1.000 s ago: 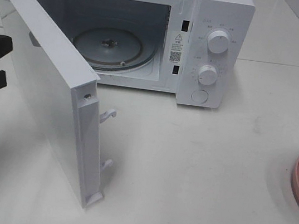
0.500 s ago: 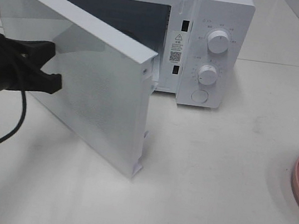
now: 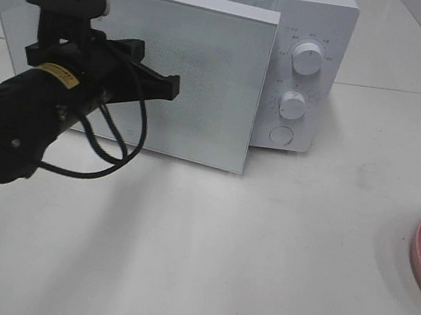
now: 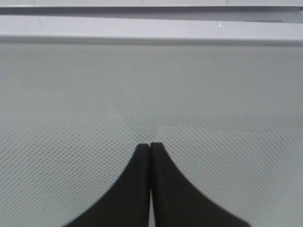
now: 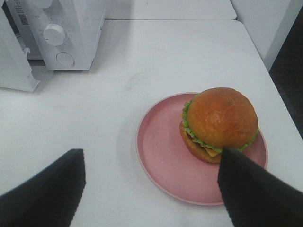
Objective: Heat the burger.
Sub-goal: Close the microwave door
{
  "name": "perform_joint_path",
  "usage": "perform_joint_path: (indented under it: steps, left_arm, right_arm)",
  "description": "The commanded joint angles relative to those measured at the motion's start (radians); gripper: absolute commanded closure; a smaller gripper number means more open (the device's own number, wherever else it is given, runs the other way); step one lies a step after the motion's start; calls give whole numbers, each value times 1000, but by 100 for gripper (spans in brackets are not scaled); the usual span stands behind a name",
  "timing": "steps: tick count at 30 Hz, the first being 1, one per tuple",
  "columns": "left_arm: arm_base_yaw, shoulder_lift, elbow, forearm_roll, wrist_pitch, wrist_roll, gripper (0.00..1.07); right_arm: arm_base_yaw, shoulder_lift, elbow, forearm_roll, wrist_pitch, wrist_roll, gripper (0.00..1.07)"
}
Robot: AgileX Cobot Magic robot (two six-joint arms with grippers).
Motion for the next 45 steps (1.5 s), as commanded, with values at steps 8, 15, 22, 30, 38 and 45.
perform_joint_path:
  steps: [8, 15, 22, 30, 38, 45]
  left_arm:
    - [-29, 127, -256, -158, 82, 143, 107]
    - [-28, 190, -394, -279, 124, 271, 107]
    - [-7, 217, -461, -313, 193, 311, 107]
    - [-62, 131, -377, -330, 256, 364, 107]
    - [-83, 52, -275, -369, 455, 364, 70]
    - [-83, -44, -179, -415, 715, 363, 7]
  right_arm:
    - [-6, -28, 2, 1, -1, -7, 32]
    - [-6, -28, 2, 1, -1, -7, 32]
    - [-6, -28, 2, 1, -1, -7, 32]
    - [-6, -28, 2, 1, -1, -7, 32]
    - [-6, -28, 2, 1, -1, -7, 32]
    - [-6, -28, 2, 1, -1, -7, 32]
